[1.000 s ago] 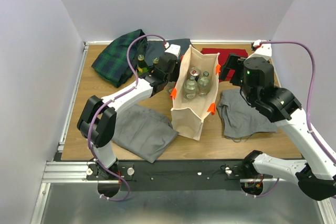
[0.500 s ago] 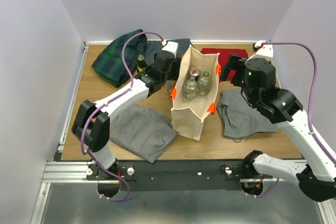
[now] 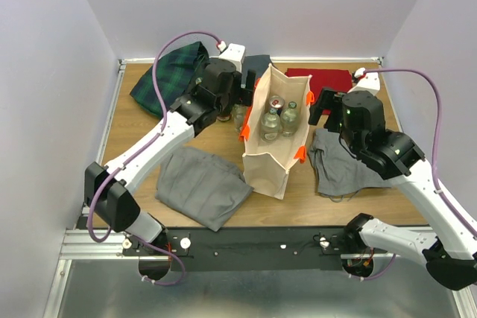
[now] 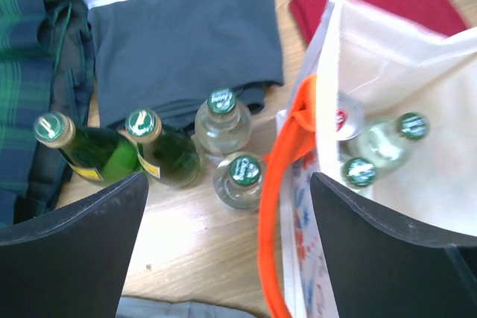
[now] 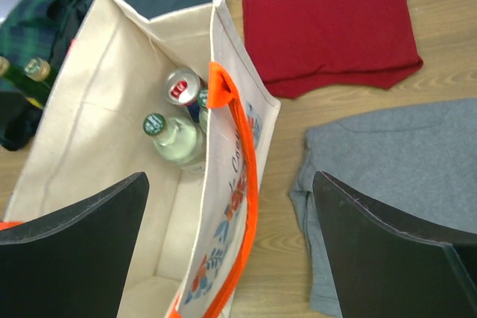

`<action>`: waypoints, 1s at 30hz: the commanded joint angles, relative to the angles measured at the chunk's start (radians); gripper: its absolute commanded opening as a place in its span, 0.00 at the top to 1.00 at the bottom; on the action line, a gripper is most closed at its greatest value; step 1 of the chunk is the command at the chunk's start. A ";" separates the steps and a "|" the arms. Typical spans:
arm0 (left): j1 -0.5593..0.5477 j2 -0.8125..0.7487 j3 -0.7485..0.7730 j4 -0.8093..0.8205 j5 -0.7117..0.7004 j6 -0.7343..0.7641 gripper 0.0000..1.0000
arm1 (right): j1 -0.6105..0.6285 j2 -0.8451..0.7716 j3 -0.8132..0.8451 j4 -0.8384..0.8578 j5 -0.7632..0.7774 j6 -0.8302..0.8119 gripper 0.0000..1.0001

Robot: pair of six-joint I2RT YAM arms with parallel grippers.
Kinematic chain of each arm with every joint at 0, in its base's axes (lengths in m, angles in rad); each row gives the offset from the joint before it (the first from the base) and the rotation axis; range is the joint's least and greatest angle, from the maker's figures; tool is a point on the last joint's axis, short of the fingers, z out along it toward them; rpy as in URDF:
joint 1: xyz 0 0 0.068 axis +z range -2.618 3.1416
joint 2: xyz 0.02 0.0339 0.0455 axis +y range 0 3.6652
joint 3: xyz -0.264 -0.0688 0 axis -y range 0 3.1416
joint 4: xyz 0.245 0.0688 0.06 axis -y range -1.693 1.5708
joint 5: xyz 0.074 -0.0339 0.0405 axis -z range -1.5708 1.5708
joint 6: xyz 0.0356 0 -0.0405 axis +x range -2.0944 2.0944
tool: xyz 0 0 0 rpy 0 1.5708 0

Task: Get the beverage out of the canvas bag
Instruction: Place the drink at the center of the board, then take out the drink from the canvas bag.

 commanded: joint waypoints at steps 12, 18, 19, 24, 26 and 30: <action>0.000 0.005 0.272 -0.282 0.378 0.003 0.01 | 0.005 0.008 -0.067 -0.041 0.036 -0.069 0.00; -0.034 0.051 0.337 -0.325 0.435 0.025 0.01 | 0.005 -0.021 -0.082 -0.025 0.079 -0.049 0.00; -0.043 0.057 0.347 -0.331 0.438 0.033 0.01 | 0.005 -0.039 -0.084 -0.012 0.093 -0.049 0.00; -0.083 0.102 0.389 -0.362 0.442 0.048 0.01 | 0.005 -0.088 -0.082 0.004 0.132 -0.037 0.00; -0.106 0.123 0.410 -0.374 0.461 0.060 0.01 | 0.005 -0.099 -0.084 0.005 0.142 -0.037 0.00; -0.147 0.160 0.449 -0.397 0.488 0.079 0.01 | 0.005 -0.096 -0.081 -0.010 0.148 -0.025 0.00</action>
